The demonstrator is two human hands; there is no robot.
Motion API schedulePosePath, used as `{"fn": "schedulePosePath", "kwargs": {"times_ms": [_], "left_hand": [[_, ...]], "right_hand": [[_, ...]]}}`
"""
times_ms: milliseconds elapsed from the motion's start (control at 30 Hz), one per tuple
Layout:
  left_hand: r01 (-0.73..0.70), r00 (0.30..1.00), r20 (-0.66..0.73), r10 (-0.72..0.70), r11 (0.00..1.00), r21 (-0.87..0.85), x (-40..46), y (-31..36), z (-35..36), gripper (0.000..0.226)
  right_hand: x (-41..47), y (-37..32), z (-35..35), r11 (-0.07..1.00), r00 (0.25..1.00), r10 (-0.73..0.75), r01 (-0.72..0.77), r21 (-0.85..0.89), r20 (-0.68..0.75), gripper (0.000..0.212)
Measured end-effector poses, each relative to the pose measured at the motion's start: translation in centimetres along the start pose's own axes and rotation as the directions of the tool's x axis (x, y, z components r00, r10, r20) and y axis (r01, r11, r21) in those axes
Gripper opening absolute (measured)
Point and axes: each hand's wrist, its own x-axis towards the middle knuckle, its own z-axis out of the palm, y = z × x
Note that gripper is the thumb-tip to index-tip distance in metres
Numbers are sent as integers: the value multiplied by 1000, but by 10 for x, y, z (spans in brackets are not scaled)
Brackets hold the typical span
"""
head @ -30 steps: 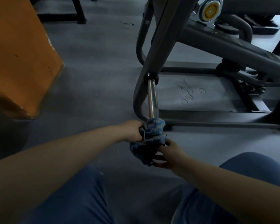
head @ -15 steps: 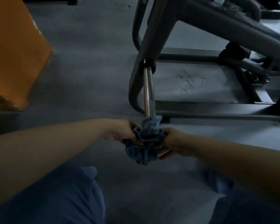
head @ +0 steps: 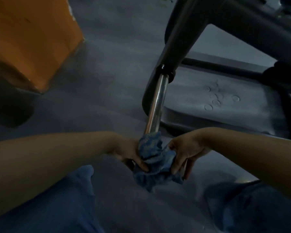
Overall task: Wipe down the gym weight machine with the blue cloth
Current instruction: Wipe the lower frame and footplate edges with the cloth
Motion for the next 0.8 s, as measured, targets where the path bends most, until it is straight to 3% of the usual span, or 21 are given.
{"fn": "schedulePosePath", "kwargs": {"times_ms": [133,267,400,467,567,700,800], "left_hand": [[16,999,-38,-19,996,-88,4,-2,9,25],[-71,989,-145,21,937,-343,1,-9,27,16],[-113,981,-191,33,899,-422,-15,-22,47,43],[-93,976,-218,-6,893,-441,-21,-29,57,45],[-30,949,-293,-121,885,-464,-22,-35,82,31],[-83,917,-367,-157,823,-561,-2,-27,118,18],[-238,840,-513,-176,730,-640,20,-16,128,17]], "right_hand": [[0,-2,-14,996,997,-13,19,-86,73,24],[-5,-3,-29,986,994,-52,67,-151,101,24],[-1,-9,-20,952,986,-119,146,-270,113,26],[2,-10,-11,939,981,-131,168,-301,140,28],[7,-6,1,895,981,-84,152,-419,178,27],[6,8,3,798,990,25,63,-599,137,25],[-3,17,-15,840,1000,-22,21,-543,3,28]]}}
